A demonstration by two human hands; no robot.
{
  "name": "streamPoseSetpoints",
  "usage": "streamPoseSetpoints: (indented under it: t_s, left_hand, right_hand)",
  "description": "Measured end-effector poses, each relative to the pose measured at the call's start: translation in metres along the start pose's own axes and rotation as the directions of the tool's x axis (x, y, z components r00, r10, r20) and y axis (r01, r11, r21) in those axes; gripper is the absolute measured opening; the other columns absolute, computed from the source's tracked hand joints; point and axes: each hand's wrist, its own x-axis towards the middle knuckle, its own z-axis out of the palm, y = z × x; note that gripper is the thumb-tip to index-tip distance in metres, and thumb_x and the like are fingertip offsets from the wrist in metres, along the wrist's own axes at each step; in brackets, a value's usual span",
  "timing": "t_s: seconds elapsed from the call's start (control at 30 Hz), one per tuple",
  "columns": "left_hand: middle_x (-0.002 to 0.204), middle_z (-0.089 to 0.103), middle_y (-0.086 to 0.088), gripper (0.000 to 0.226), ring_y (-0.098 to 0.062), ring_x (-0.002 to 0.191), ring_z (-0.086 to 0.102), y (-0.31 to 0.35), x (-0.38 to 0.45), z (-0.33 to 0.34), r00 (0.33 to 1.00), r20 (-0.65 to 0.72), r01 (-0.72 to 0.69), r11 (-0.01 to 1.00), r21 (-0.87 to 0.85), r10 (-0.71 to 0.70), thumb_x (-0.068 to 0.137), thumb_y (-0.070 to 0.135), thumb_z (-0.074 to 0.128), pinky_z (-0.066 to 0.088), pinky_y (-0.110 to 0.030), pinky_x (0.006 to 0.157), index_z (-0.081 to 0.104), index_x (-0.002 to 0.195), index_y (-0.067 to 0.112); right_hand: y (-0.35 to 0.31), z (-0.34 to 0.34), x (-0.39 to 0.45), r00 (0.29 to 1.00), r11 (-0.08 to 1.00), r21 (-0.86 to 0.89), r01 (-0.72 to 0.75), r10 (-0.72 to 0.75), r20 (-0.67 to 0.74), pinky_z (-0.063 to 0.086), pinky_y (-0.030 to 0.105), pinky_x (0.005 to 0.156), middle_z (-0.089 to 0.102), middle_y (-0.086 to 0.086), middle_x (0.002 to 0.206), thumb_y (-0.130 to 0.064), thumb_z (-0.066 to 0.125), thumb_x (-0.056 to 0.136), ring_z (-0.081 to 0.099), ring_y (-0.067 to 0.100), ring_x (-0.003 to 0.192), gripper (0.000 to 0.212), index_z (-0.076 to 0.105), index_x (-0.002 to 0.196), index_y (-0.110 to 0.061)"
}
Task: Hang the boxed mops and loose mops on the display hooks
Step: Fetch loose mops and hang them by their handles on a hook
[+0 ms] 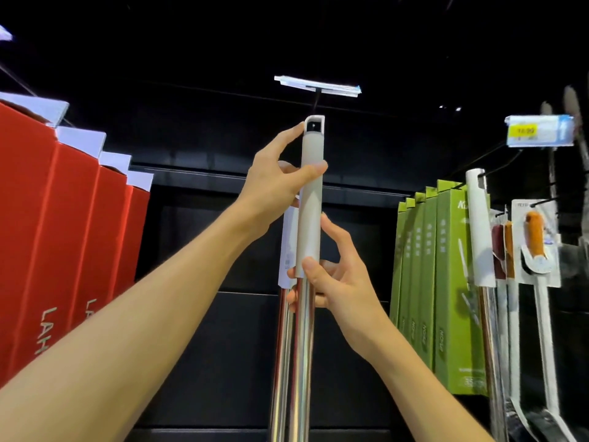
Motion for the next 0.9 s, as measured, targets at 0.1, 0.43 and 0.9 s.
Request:
streamPoseSetpoints:
  t_s: [0.1, 0.43, 0.9]
  left_hand:
    - [0.107, 0.074, -0.011, 0.075, -0.024, 0.097, 0.077, -0.013, 0.001, 0.003, 0.999, 0.011, 0.031, 0.999, 0.005, -0.031, 0.097, 0.023, 0.074, 0.067, -0.041, 0.076, 0.036, 0.16, 0.038]
    - [0.106, 0.073, -0.023, 0.071, -0.027, 0.098, 0.076, -0.048, -0.005, 0.0, 0.991, 0.0, 0.133, 0.991, -0.016, -0.133, 0.095, 0.027, 0.076, 0.064, -0.029, 0.068, 0.042, 0.154, 0.048]
    - [0.105, 0.071, -0.016, 0.079, -0.025, 0.097, 0.075, -0.071, 0.006, 0.004, 0.984, -0.028, 0.18, 0.978, 0.105, -0.178, 0.097, 0.028, 0.074, 0.067, -0.041, 0.078, 0.031, 0.161, 0.045]
  right_hand:
    - [0.01, -0.002, 0.0, 0.999, 0.999, 0.014, -0.035, 0.035, 0.011, 0.063, 0.034, 0.069, 0.069, 0.033, 0.105, -0.015, 0.059, 0.104, 0.071, 0.048, 0.084, 0.064, 0.031, 0.152, -0.046]
    - [0.04, 0.002, 0.004, 0.993, 0.993, 0.042, -0.107, 0.105, 0.051, 0.065, 0.043, 0.075, 0.07, 0.028, 0.107, -0.017, 0.059, 0.105, 0.073, 0.031, 0.077, 0.061, 0.034, 0.147, -0.053]
    - [0.055, 0.003, 0.018, 0.988, 0.985, -0.068, -0.155, 0.155, -0.005, 0.064, 0.033, 0.078, 0.073, 0.018, 0.11, -0.021, 0.057, 0.106, 0.078, 0.032, 0.089, 0.064, 0.024, 0.146, -0.058]
